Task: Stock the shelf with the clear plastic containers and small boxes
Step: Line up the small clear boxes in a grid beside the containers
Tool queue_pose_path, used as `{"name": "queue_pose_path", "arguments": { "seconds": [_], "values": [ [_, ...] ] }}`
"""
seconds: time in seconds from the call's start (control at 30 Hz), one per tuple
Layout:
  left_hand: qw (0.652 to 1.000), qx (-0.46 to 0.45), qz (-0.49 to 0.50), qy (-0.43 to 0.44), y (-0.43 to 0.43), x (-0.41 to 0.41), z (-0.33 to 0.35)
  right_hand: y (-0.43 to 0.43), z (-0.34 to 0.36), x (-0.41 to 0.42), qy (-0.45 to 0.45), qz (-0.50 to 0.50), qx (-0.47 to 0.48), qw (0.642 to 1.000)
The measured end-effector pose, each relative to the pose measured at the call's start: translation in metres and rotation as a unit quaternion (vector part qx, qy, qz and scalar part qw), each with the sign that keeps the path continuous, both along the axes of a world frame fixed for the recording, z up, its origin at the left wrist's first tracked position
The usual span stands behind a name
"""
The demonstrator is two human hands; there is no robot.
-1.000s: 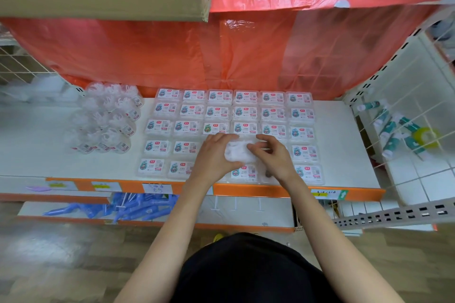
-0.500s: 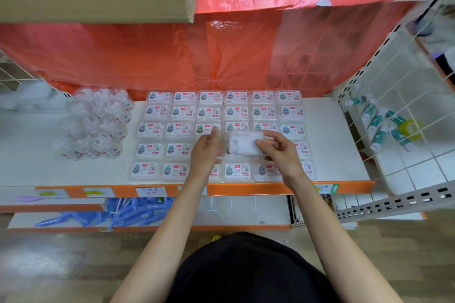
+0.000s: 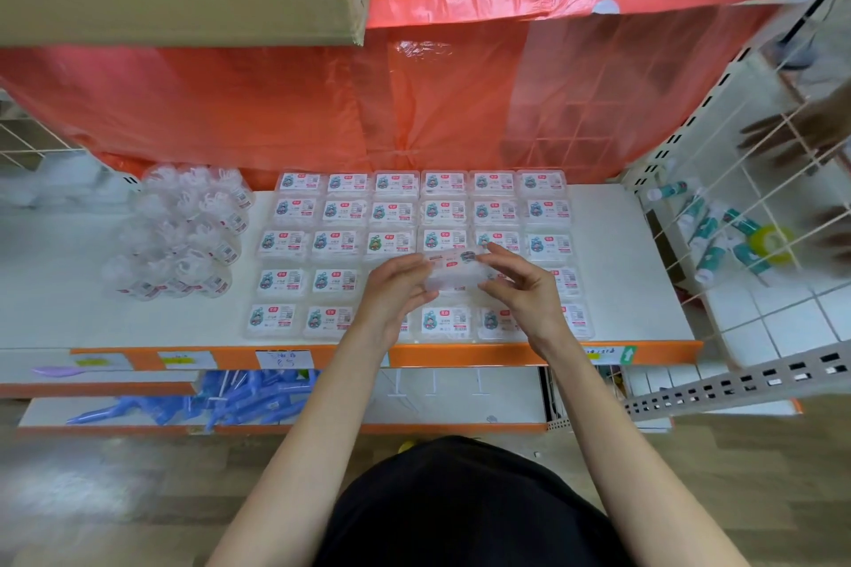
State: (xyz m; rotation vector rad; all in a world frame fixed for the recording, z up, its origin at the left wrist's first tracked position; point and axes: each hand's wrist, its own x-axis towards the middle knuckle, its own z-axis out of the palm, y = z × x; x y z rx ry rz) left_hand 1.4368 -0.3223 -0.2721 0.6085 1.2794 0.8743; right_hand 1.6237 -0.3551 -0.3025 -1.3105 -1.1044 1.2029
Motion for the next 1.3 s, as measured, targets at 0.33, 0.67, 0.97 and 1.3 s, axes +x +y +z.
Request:
{"name": "queue_pose_path", "arguments": {
  "seconds": [0.33, 0.67, 0.97, 1.3],
  "values": [
    [0.989, 0.114, -0.062, 0.074, -0.002, -0.002, -0.006, 0.014, 0.013, -0.013, 0.054, -0.037, -0.147, 0.987],
    [0.987, 0.090, -0.086, 0.098, -0.001, 0.007, -0.008, 0.015, 0.006, -0.013, 0.104, -0.060, -0.171, 0.978],
    [0.983, 0.119, -0.086, 0.107, 0.001, 0.017, -0.013, 0.007, -0.003, 0.000, -0.032, -0.014, -0.118, 0.992],
    [0.969, 0.143, -0.138, 0.145, 0.011, 0.028, -0.012, 0.011, 0.004, 0.021, -0.266, 0.078, 0.080, 0.957]
  ]
}}
